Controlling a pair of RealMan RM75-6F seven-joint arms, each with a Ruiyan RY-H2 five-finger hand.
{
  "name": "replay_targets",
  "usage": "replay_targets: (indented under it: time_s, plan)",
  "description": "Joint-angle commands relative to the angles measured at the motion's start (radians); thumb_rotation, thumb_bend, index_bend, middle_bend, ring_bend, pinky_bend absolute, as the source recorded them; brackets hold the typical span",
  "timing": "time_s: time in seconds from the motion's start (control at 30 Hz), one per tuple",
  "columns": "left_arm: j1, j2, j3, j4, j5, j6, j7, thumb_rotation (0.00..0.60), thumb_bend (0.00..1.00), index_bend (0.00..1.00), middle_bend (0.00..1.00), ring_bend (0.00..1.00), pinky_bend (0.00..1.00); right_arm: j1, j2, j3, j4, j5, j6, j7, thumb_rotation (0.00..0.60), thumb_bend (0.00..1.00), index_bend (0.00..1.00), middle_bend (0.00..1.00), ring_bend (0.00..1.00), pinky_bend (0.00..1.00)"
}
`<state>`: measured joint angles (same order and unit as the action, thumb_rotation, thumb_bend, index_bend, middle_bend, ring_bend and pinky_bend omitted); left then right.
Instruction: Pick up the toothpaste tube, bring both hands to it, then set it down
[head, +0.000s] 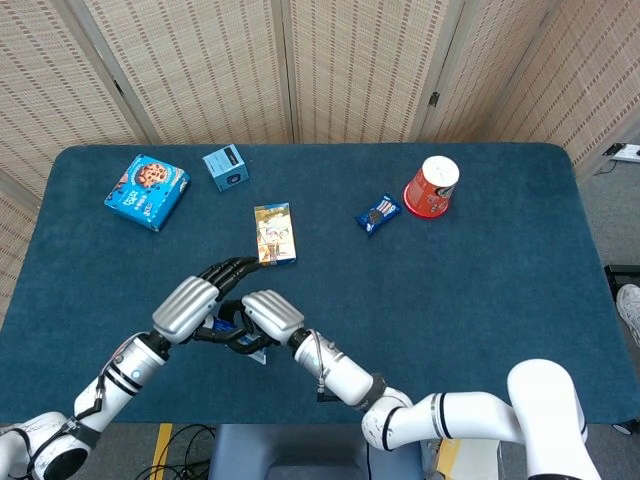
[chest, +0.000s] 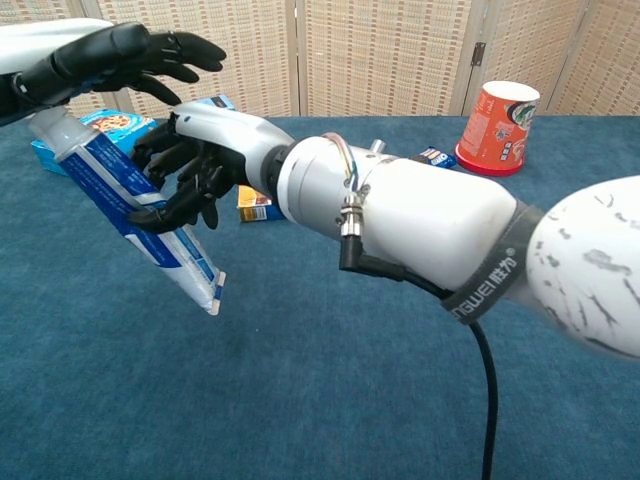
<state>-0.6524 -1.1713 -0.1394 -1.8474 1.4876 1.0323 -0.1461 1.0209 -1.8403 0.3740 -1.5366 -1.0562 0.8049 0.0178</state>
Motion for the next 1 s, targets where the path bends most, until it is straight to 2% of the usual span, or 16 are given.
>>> replay_targets:
  time_s: [0.03, 0.53, 0.83, 1.0]
  plan:
    - [-0.009, 0.012, 0.005, -0.010, -0.011, -0.020, 0.017, 0.000, 0.00, 0.00, 0.05, 0.07, 0.17, 0.003, -0.001, 0.000, 0.000, 0.005, 0.001, -0.004, 0.600, 0.74, 0.82, 0.78, 0.65, 0.64]
    - [-0.035, 0.039, 0.017, -0.039, -0.057, -0.085, 0.043, 0.000, 0.00, 0.00, 0.03, 0.05, 0.16, 0.016, -0.009, -0.007, 0.007, 0.015, -0.001, -0.011, 0.600, 0.75, 0.84, 0.80, 0.67, 0.66]
    - [-0.034, 0.045, 0.019, -0.039, -0.066, -0.084, 0.045, 0.000, 0.00, 0.00, 0.02, 0.05, 0.16, 0.019, -0.009, -0.017, 0.011, 0.015, -0.003, -0.014, 0.600, 0.75, 0.84, 0.80, 0.67, 0.66]
    - [-0.019, 0.058, 0.016, -0.035, -0.067, -0.059, 0.027, 0.000, 0.00, 0.00, 0.02, 0.05, 0.16, 0.016, 0.036, -0.040, -0.011, 0.032, -0.024, -0.052, 0.600, 0.73, 0.84, 0.79, 0.67, 0.66]
